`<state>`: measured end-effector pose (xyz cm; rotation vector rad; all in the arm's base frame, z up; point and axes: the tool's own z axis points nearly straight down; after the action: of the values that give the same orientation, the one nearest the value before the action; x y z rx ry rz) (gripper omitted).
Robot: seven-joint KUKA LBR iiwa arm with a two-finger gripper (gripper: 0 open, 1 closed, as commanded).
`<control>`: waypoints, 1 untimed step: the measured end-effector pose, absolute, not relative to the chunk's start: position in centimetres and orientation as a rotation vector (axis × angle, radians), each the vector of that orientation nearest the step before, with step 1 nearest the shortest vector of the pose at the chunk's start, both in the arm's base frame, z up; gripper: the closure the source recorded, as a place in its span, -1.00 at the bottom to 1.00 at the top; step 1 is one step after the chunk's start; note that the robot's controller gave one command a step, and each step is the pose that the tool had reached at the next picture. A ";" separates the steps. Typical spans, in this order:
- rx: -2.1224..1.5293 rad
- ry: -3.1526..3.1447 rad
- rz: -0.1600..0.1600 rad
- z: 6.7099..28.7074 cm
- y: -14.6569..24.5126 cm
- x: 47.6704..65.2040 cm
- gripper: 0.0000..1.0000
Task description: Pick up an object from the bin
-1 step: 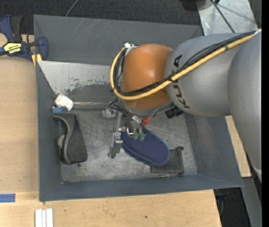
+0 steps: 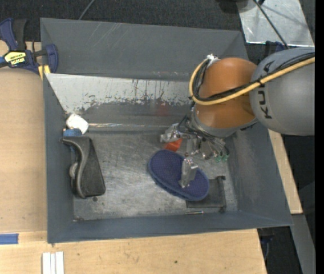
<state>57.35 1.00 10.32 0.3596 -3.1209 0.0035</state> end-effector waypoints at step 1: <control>0.640 -3.075 -0.003 7.6 1.7 58.4 -1.00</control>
Offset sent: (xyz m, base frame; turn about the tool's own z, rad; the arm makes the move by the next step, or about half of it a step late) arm 0.0081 0.0060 -0.0332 -0.1843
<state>58.37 1.75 7.57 0.6400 -3.0752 -0.0031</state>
